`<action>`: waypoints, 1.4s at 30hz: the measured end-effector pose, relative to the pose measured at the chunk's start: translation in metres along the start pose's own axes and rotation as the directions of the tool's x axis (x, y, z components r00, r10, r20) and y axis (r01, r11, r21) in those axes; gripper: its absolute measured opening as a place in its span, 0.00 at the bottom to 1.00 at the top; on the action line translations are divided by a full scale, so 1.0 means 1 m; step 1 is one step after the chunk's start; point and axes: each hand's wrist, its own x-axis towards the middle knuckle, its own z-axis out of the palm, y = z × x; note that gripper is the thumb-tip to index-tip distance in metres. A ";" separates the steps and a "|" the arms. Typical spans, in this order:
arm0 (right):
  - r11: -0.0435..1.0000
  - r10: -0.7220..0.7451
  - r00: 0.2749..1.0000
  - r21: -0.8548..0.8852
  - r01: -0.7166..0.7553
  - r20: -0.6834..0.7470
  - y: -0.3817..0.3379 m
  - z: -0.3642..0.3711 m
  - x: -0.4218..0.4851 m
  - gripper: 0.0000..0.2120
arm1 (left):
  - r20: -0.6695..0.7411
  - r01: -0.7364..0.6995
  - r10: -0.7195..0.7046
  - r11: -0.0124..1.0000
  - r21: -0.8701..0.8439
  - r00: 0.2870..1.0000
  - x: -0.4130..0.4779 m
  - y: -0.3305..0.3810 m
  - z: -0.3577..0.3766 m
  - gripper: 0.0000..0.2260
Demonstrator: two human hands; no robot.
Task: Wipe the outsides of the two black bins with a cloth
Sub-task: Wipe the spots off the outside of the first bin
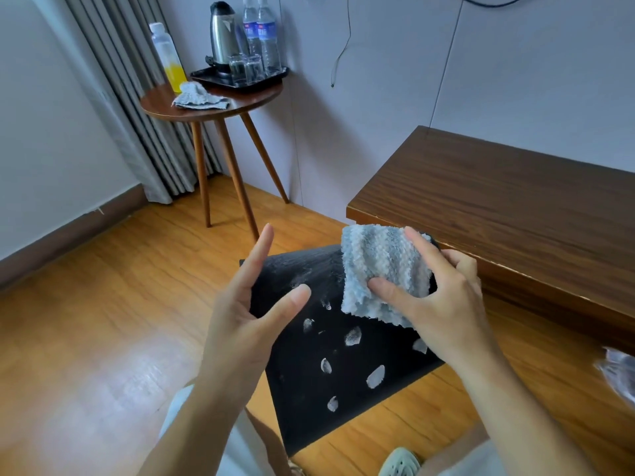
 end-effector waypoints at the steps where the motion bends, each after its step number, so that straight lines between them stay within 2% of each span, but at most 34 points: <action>1: 0.999 -0.021 1.000 -0.041 0.021 0.013 -0.003 0.001 0.000 0.40 | -0.057 -0.016 0.018 0.999 0.032 0.998 0.000 -0.002 0.004 0.37; 4: 0.926 -0.251 0.968 -0.287 0.244 0.010 -0.020 0.014 -0.009 0.32 | -0.142 -0.034 0.046 0.996 0.088 0.989 0.002 -0.008 0.014 0.40; 7: 0.864 -0.427 0.902 -0.265 0.429 0.070 -0.035 0.036 -0.030 0.28 | -0.132 -0.025 0.033 0.998 0.059 0.991 0.007 -0.010 0.022 0.40; 12: 0.707 -0.619 0.767 -0.303 0.639 0.172 -0.042 0.062 -0.061 0.29 | -0.203 0.082 -0.100 0.992 -0.094 0.974 0.014 -0.016 0.024 0.22; 13: 0.691 -0.621 0.762 -0.332 0.642 0.181 -0.038 0.060 -0.058 0.29 | -0.210 0.119 -0.145 0.984 -0.133 0.967 0.014 -0.017 0.022 0.20; 15: 0.724 -0.564 0.814 -0.389 0.569 0.141 -0.026 0.049 -0.042 0.29 | -0.227 0.166 -0.205 0.970 -0.178 0.952 0.013 -0.017 0.018 0.17; 18: 0.840 -0.341 0.939 -0.438 0.320 0.031 -0.005 0.026 -0.010 0.30 | -0.271 0.151 -0.187 0.977 -0.149 0.944 0.012 -0.018 0.015 0.16; 20: 0.883 -0.242 0.970 -0.406 0.235 0.033 -0.001 0.023 -0.005 0.30 | -0.270 0.138 -0.161 0.985 -0.102 0.949 0.013 -0.020 0.018 0.16; 23: 0.867 -0.334 0.939 -0.361 0.342 0.085 -0.019 0.042 -0.030 0.29 | -0.234 0.143 -0.159 0.986 -0.083 0.959 0.016 -0.024 0.025 0.17; 26: 0.769 -0.510 0.841 -0.342 0.540 0.181 -0.034 0.062 -0.062 0.30 | -0.244 0.145 -0.177 0.979 -0.142 0.953 0.016 -0.026 0.028 0.18; 28: 0.714 -0.576 0.795 -0.356 0.603 0.193 -0.030 0.062 -0.064 0.30 | -0.252 0.163 -0.212 0.966 -0.202 0.944 0.015 -0.028 0.024 0.17; 30: 0.731 -0.549 0.821 -0.388 0.562 0.156 -0.018 0.057 -0.050 0.30 | -0.259 0.175 -0.234 0.957 -0.231 0.937 0.014 -0.029 0.018 0.16; 33: 0.846 -0.367 0.929 -0.403 0.349 0.034 0.000 0.040 -0.016 0.30 | -0.311 0.134 -0.194 0.969 -0.206 0.930 0.014 -0.030 0.014 0.16; 35: 0.888 -0.283 0.959 -0.374 0.268 0.016 -0.001 0.040 -0.010 0.30 | -0.341 0.102 -0.156 0.980 -0.172 0.927 0.014 -0.031 0.017 0.17; 37: 0.874 -0.327 0.944 -0.364 0.322 0.051 -0.017 0.052 -0.025 0.30 | -0.347 0.099 -0.153 0.981 -0.168 0.925 0.015 -0.033 0.024 0.18; 40: 0.775 -0.516 0.847 -0.349 0.526 0.131 -0.039 0.079 -0.063 0.30 | -0.326 0.127 -0.205 0.961 -0.246 0.923 0.014 -0.038 0.027 0.18; 42: 0.724 -0.578 0.801 -0.355 0.592 0.157 -0.039 0.082 -0.070 0.30 | -0.311 0.154 -0.255 0.937 -0.313 0.916 0.014 -0.039 0.025 0.18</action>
